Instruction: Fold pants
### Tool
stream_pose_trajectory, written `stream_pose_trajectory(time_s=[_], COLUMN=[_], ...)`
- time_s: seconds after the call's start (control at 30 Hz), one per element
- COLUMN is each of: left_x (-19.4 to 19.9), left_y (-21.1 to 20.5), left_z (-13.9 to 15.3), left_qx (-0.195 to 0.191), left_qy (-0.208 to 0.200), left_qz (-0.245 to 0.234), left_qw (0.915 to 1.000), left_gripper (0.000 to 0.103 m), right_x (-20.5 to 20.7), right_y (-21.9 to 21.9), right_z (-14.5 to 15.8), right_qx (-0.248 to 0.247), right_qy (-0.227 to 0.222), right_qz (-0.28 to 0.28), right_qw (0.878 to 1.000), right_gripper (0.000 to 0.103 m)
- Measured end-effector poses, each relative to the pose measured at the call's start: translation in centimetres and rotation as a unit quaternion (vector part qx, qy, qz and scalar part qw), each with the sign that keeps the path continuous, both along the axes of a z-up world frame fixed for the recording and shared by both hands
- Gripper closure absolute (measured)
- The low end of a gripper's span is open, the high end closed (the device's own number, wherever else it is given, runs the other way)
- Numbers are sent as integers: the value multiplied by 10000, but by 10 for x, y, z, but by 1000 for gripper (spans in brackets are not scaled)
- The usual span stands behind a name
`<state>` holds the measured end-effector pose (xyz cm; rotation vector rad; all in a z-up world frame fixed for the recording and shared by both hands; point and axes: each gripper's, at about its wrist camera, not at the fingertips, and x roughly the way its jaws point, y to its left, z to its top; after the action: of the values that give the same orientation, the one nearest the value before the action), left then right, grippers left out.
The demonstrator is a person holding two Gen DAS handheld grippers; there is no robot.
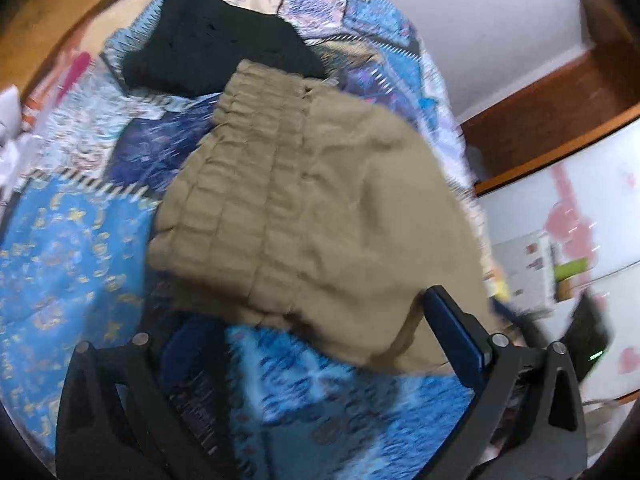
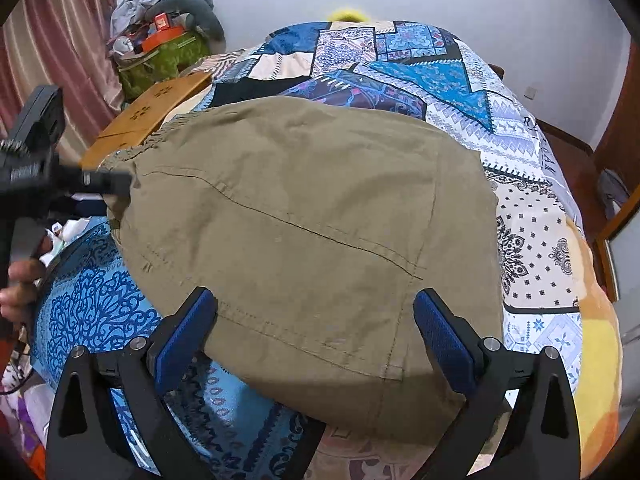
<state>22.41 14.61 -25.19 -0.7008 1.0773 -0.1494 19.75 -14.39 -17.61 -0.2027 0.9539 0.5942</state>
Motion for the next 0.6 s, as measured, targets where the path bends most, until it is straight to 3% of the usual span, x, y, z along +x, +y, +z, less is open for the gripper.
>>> stream_pose_trajectory(time_s=[0.13,0.2,0.23,0.27,0.33,0.43,0.53,0.6], left_x=[8,13,16,17,18,11,1,-7], left_y=[6,7,7,6,4,-6,-22,-31], left_z=[1,1,2,5,8,21,38,51], left_qx=[-356,-211,-79,255,799,1299,2062,2619], left_qy=[-90,-71,-59,-7,44,-210,-471,-654], left_qz=[191,371,435,548,700,762,732,697], left_qw=[9991,9991,9990,9982,9943,9884,9746,9604], left_gripper=[0,8,21,40,60,67,68,68], right_x=[0,-1,-1,-2,-3,-5,-6,-6], right_y=[-1,0,0,0,0,-1,-3,-7], right_z=[-1,-1,-1,-1,-1,1,4,7], right_qx=[92,93,103,113,113,122,153,172], right_qy=[-15,-18,-12,-10,-21,-11,25,57], right_qz=[-2,-5,-14,-29,-63,-92,-96,-148], right_qw=[10000,10000,9999,9999,9999,9999,9998,9997], right_gripper=[1,1,1,1,1,1,3,4])
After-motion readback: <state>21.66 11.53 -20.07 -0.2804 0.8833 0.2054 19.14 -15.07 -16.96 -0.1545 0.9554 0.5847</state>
